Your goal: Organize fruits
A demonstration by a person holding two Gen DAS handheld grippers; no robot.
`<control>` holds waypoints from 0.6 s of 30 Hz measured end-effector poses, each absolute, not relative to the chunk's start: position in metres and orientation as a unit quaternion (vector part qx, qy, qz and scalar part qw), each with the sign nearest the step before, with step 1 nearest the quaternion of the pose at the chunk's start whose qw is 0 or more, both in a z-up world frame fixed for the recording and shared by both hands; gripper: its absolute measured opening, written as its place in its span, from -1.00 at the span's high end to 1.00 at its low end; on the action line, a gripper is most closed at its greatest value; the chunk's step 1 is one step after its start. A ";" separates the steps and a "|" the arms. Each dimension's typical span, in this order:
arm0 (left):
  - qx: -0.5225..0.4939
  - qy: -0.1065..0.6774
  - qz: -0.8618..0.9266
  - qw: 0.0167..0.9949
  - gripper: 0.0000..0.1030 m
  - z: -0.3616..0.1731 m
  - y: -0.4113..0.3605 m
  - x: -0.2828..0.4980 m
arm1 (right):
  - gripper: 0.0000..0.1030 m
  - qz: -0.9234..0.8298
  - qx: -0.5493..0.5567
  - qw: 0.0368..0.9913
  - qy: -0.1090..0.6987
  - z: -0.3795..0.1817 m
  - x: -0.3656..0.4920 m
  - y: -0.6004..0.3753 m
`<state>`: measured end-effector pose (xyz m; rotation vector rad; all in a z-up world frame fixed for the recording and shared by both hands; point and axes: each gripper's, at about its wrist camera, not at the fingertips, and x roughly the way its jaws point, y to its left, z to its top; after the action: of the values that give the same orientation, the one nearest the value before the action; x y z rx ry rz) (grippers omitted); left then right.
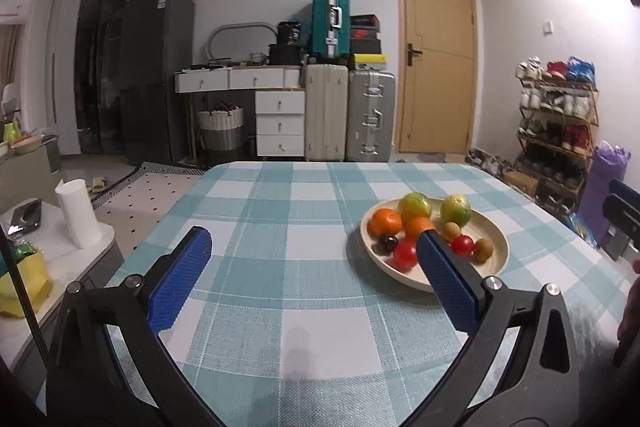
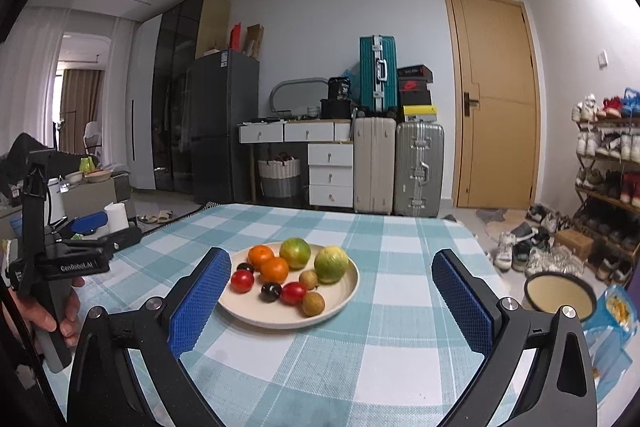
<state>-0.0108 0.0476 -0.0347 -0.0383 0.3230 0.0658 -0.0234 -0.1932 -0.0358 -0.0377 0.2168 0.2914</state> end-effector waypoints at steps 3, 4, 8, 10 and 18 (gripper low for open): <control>-0.005 0.157 0.032 0.987 -0.99 -0.035 0.043 -0.012 | -0.99 0.144 -0.013 0.982 0.121 -0.043 -0.018 -0.197; -0.005 0.159 0.036 0.987 -0.99 -0.036 0.043 -0.011 | -0.99 0.145 -0.012 0.981 0.130 -0.045 -0.015 -0.198; -0.013 0.156 0.043 0.987 -0.99 -0.035 0.046 -0.012 | -1.00 0.146 -0.016 0.977 0.152 -0.049 -0.006 -0.195; -0.012 0.156 0.043 0.987 -0.99 -0.037 0.047 -0.012 | -1.00 0.146 -0.021 0.975 0.166 -0.051 -0.001 -0.192; -0.013 0.156 0.042 0.987 -0.99 -0.036 0.046 -0.013 | -1.00 0.139 -0.026 0.976 0.165 -0.052 0.001 -0.188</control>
<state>-0.0126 0.0463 -0.0356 -0.0262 0.3125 0.0852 0.0006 -0.1885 -0.0517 -0.0523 0.3333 0.2808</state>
